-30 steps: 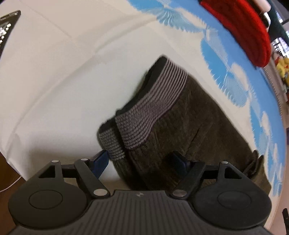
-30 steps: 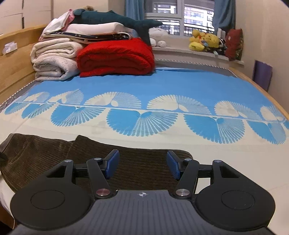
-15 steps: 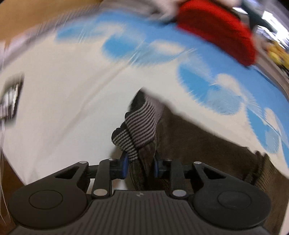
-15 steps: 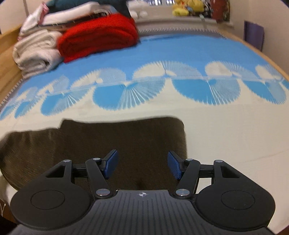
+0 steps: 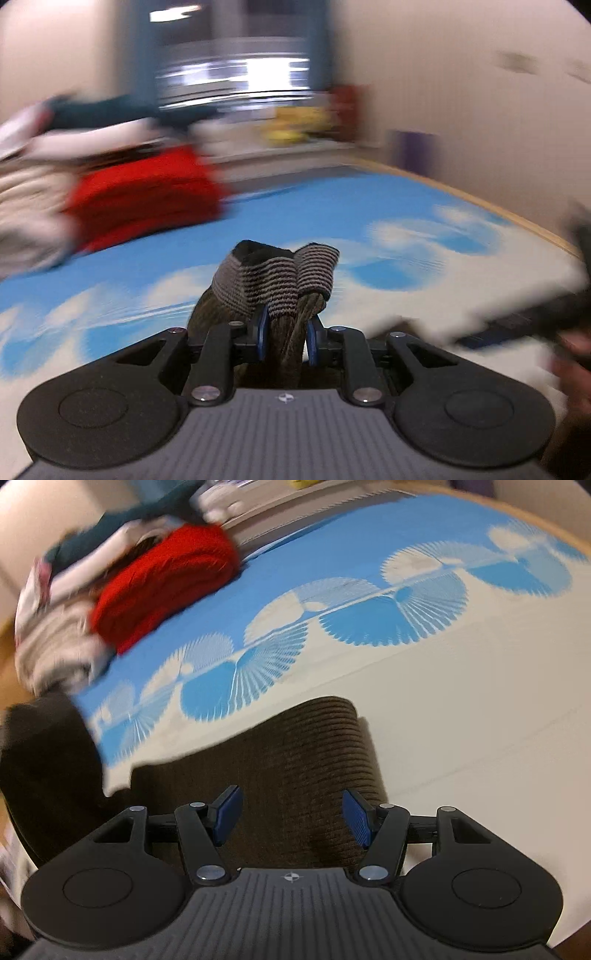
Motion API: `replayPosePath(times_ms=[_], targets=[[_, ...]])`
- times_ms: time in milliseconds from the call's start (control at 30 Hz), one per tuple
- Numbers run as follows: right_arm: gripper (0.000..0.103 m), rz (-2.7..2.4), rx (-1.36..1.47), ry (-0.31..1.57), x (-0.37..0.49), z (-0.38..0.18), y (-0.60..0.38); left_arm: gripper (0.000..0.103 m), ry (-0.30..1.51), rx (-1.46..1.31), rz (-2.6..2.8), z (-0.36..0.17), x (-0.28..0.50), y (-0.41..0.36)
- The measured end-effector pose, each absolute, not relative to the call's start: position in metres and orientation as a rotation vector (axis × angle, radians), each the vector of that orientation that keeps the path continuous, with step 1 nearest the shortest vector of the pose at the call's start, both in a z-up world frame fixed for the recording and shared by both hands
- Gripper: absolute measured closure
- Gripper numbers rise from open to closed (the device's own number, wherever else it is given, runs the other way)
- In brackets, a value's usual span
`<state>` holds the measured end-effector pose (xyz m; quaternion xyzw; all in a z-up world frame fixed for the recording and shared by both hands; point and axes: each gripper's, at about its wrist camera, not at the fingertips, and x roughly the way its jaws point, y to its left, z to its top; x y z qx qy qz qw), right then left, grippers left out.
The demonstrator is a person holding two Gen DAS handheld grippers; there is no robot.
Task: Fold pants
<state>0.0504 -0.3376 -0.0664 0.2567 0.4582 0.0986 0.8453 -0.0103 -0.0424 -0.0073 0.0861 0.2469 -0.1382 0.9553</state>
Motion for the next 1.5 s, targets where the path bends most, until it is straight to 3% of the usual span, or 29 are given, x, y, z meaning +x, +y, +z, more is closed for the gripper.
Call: replayPosePath(times_ms=[100, 200, 267, 500, 567, 833, 967, 1000, 1067, 1133, 1200, 1433, 1500], targets=[[0.040, 0.202, 0.736, 0.987, 0.053, -0.078, -0.361, 0.070, 0.721, 0.297, -0.538, -0.050, -0.003, -0.100], [0.036, 0.170, 0.831, 1.046, 0.059, -0.093, -0.373, 0.068, 0.726, 0.263, -0.602, -0.053, -0.004, -0.104], [0.035, 0.140, 0.832, 1.099, 0.062, -0.103, -0.373, 0.057, 0.718, 0.143, -0.598, -0.040, 0.005, -0.078], [0.034, 0.215, 0.789, 1.138, 0.073, -0.108, -0.348, 0.054, 0.878, -0.188, -0.188, -0.045, 0.051, 0.034], [0.032, 0.241, 0.764, 1.164, 0.078, -0.111, -0.332, 0.045, 0.965, -0.221, -0.128, -0.058, 0.058, 0.051], [0.008, 0.277, 0.595, 1.244, 0.101, -0.126, -0.271, 0.039, 1.000, -0.204, -0.146, -0.063, 0.037, 0.082], [0.003, 0.280, 0.538, 1.262, 0.105, -0.132, -0.253, 0.039, 1.012, -0.185, -0.147, -0.065, 0.027, 0.090], [0.007, 0.288, 0.515, 1.256, 0.104, -0.132, -0.249, 0.039, 1.004, -0.184, -0.143, -0.064, 0.026, 0.093], [0.026, 0.311, 0.463, 1.232, 0.102, -0.127, -0.242, 0.039, 0.991, -0.194, -0.130, -0.059, 0.024, 0.099], [0.051, 0.327, 0.429, 1.203, 0.097, -0.119, -0.239, 0.039, 0.984, -0.210, -0.112, -0.057, 0.024, 0.104], [0.065, 0.355, 0.399, 1.156, 0.092, -0.107, -0.238, 0.039, 0.979, -0.220, -0.095, -0.055, 0.025, 0.106], [0.071, 0.526, 0.467, 0.842, 0.049, -0.034, -0.265, 0.039, 0.933, -0.212, -0.060, -0.047, 0.027, 0.098], [0.071, 0.468, 0.474, 0.839, 0.041, -0.030, -0.287, 0.039, 0.925, -0.200, -0.068, -0.046, 0.028, 0.092]])
